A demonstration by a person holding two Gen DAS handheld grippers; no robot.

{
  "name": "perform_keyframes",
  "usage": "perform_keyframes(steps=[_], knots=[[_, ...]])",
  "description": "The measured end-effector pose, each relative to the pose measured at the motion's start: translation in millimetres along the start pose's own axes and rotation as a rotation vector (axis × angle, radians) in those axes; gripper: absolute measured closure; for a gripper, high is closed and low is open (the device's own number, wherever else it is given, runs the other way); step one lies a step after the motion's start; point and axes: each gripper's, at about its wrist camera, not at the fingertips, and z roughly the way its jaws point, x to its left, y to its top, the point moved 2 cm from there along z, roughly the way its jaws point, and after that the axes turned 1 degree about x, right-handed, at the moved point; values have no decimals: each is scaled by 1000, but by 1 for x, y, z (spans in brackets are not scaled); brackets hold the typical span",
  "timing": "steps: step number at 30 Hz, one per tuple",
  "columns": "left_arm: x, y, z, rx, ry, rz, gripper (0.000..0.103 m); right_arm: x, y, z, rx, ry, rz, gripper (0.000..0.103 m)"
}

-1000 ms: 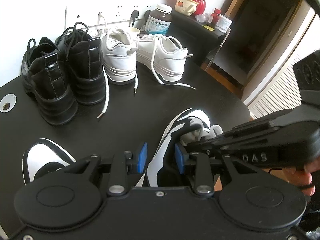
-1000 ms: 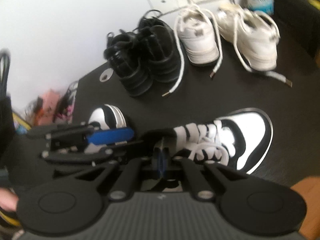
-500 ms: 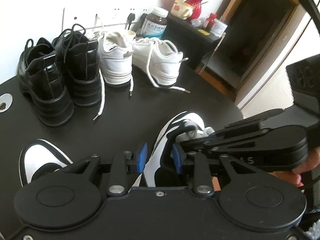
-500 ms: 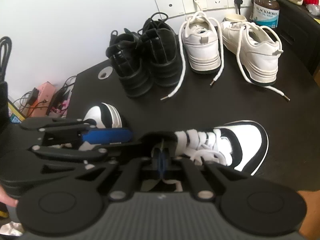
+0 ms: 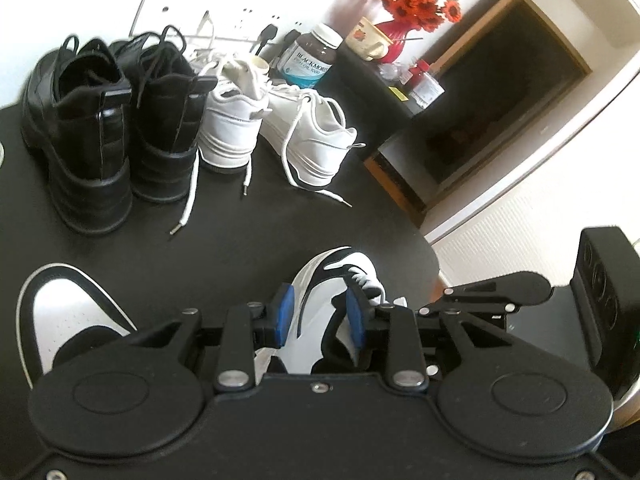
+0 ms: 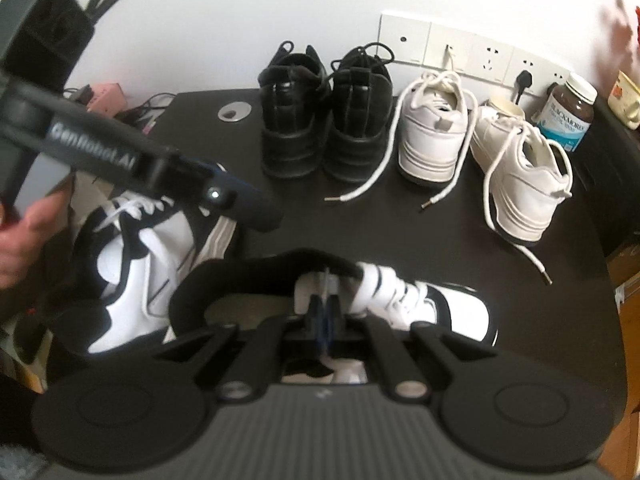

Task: Lace up shoes with both hands
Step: 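Hold the white lace at the sneaker's eyelets with the left gripper while the right gripper works beside it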

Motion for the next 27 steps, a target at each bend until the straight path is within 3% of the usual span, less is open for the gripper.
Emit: perform_keyframes(steps=[5, 14, 27], knots=[[6, -1, 8, 50, -34, -16, 74, 0, 0, 7, -18, -8, 7, 101], [10, -1, 19, 115, -93, -26, 74, -11, -14, -2, -124, 94, 84, 101], [16, 10, 25, 136, -89, -58, 74, -16, -23, -13, -182, 108, 130, 101]])
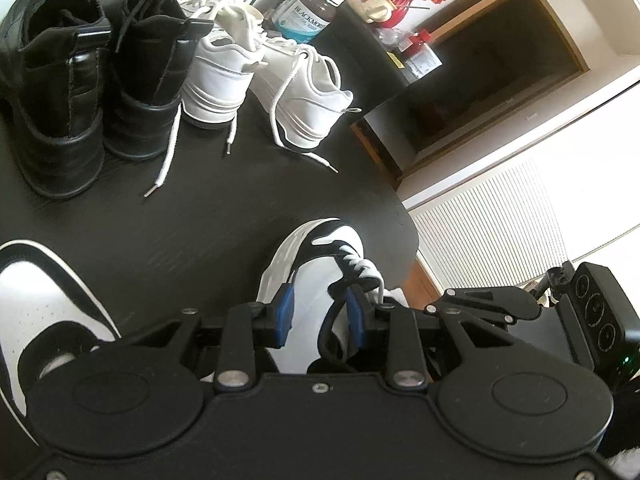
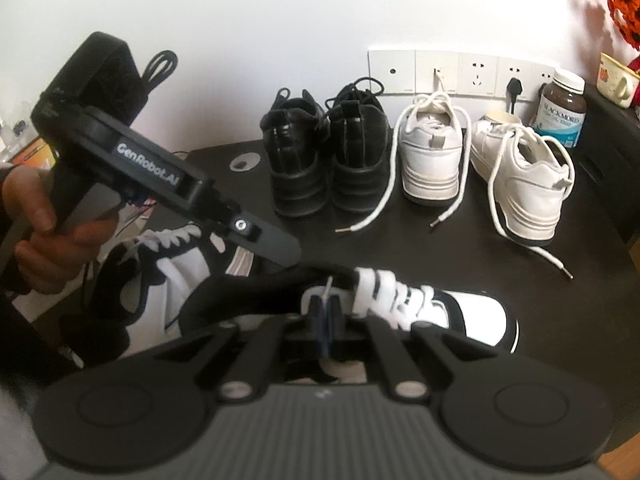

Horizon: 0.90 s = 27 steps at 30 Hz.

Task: Lace up shoes with both hands
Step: 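Hold the white lace at the sneaker's eyelets with the left gripper while the right gripper works beside it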

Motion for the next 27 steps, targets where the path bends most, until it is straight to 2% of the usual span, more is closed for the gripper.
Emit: perform_keyframes(steps=[14, 21, 27], knots=[[-2, 2, 6, 9, -3, -9, 74, 3, -1, 14, -33, -12, 56, 101], [-1, 2, 5, 5, 5, -20, 74, 10, -1, 14, -31, -70, -8, 101], [-1, 1, 6, 10, 7, -20, 73, 7, -1, 11, -42, -110, 10, 101]])
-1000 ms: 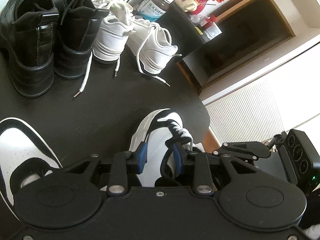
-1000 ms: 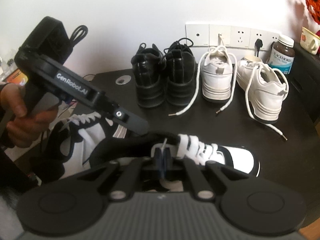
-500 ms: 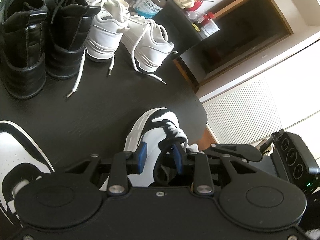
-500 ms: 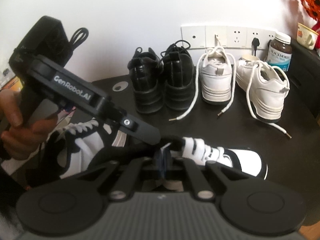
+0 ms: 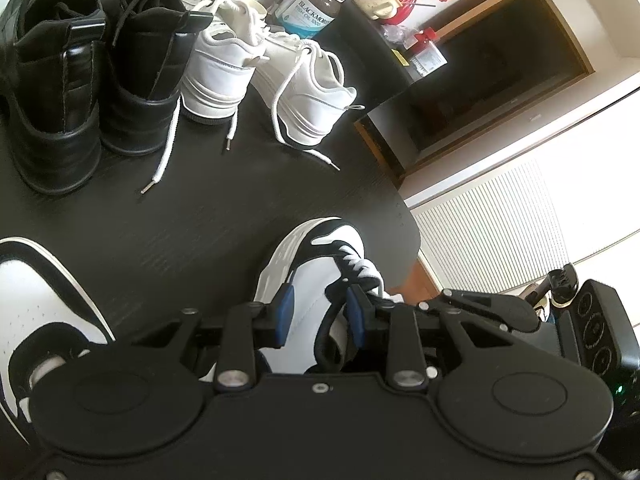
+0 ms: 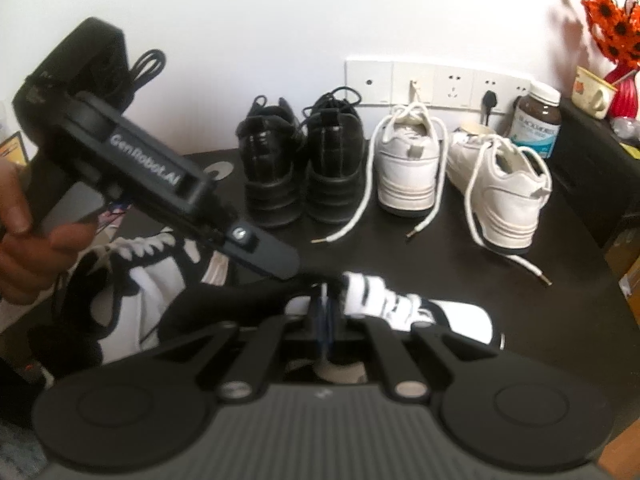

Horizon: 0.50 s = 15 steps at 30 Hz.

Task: Lace up shoes with both hands
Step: 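Hold the white lace at the sneaker's eyelets with the left gripper while the right gripper works beside it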

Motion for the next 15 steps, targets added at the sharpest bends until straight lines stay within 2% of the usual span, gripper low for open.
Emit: perform_keyframes(steps=[7, 13, 15], knots=[[3, 2, 0, -5, -9, -22, 73, 0, 3, 4, -13, 5, 14, 101], [2, 21, 6, -42, -76, -103, 75, 3, 4, 5, -26, -12, 17, 101], [0, 24, 12, -34, -69, -105, 82, 4, 4, 6, -28, -16, 15, 101]])
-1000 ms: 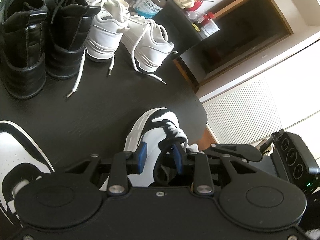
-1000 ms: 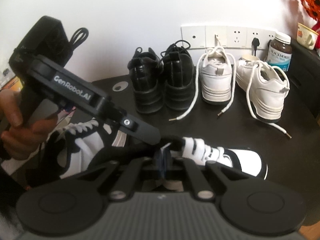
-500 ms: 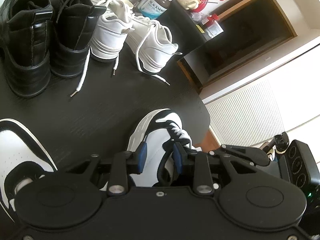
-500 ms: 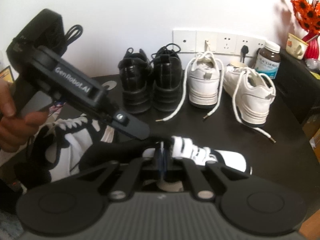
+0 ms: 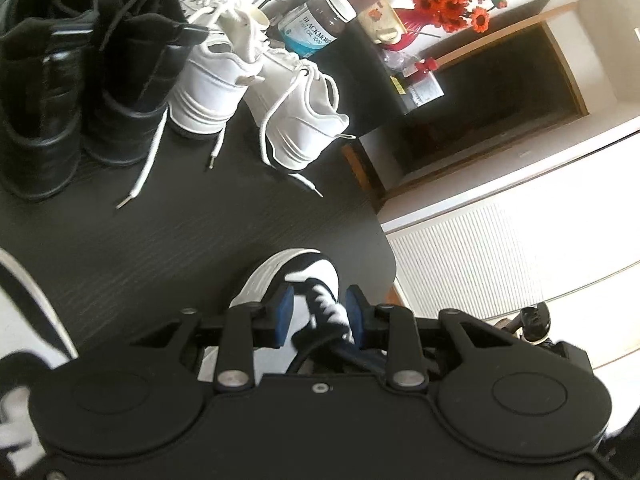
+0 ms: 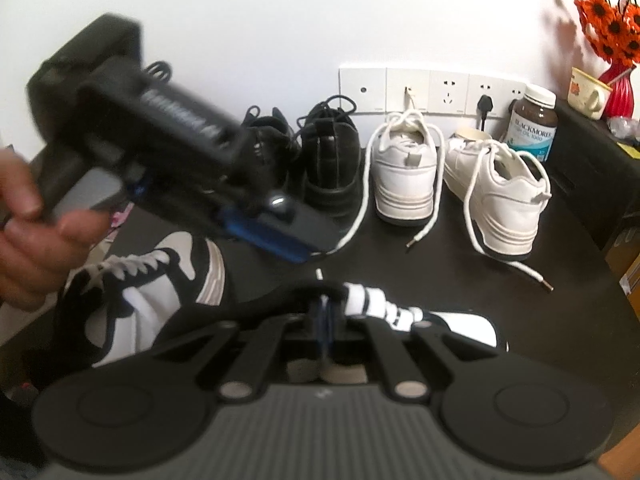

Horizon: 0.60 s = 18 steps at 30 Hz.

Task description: Lace up shoes with both hands

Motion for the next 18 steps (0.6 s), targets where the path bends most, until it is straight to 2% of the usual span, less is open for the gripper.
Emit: perform_keyframes(steps=[2, 9, 10, 11, 14, 16, 18], knots=[[1, 0, 6, 21, 8, -15, 92, 0, 1, 1, 1, -1, 1, 101], [6, -3, 10, 45, 17, -57, 92, 0, 2, 2, -2, -1, 3, 101], [6, -3, 10, 42, 17, -58, 94, 0, 2, 2, -3, -1, 3, 101], [6, -3, 10, 39, 16, -62, 100, 0, 2, 2, -2, -1, 2, 101], [8, -4, 10, 26, 8, -78, 101, 0, 2, 3, 10, 3, -4, 100], [10, -5, 9, 16, -3, -91, 101, -1, 3, 1, 27, 19, -12, 96], [11, -4, 9, 4, -8, -104, 101, -6, 6, -6, 46, 79, 4, 79]])
